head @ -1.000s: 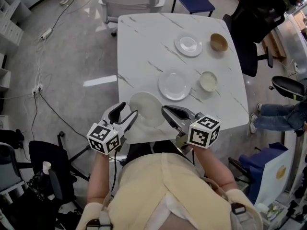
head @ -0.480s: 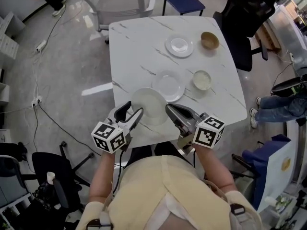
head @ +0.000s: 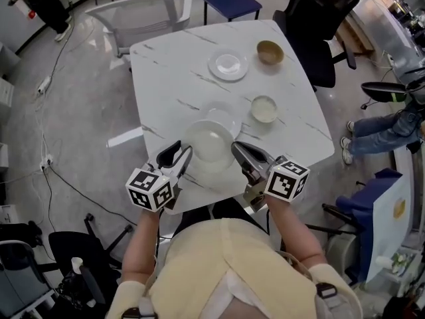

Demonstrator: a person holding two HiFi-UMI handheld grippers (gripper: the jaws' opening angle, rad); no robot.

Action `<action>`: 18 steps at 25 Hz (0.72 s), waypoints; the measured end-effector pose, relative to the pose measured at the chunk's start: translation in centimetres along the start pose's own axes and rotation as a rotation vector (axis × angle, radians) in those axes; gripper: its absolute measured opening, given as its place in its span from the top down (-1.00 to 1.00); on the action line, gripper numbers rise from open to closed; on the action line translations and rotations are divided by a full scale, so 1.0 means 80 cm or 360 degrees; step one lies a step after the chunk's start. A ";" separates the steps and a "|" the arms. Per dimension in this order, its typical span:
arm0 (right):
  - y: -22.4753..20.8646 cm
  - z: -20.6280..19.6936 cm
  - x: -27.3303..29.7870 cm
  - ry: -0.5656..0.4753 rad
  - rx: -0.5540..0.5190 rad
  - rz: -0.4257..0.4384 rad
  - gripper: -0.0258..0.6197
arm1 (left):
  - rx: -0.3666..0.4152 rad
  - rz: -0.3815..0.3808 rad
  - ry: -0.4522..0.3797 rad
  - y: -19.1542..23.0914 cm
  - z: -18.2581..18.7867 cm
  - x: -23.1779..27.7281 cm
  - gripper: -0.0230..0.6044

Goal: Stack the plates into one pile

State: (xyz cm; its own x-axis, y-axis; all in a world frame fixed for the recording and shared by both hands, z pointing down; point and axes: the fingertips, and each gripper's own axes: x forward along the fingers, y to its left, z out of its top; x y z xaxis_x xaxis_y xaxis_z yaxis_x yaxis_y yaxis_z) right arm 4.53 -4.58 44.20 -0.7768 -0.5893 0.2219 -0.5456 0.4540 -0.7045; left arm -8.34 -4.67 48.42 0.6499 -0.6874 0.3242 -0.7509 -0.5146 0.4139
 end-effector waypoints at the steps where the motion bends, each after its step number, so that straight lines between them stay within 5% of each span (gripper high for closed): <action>1: -0.005 0.000 -0.001 -0.0011 0.0015 -0.0020 0.87 | 0.0016 0.0001 0.0019 0.001 0.000 0.005 0.54; 18: -0.109 0.001 0.019 -0.0112 0.0412 -0.0322 0.85 | -0.0028 0.0048 0.0177 0.040 0.008 0.100 0.68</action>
State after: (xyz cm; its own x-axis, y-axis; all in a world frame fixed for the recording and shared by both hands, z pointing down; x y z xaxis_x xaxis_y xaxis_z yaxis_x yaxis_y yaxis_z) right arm 8.11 -9.53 50.61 -0.6324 -0.6988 0.3342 -0.5816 0.1433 -0.8008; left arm -5.66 -12.12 51.80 0.6367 -0.6409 0.4288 -0.7688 -0.4846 0.4173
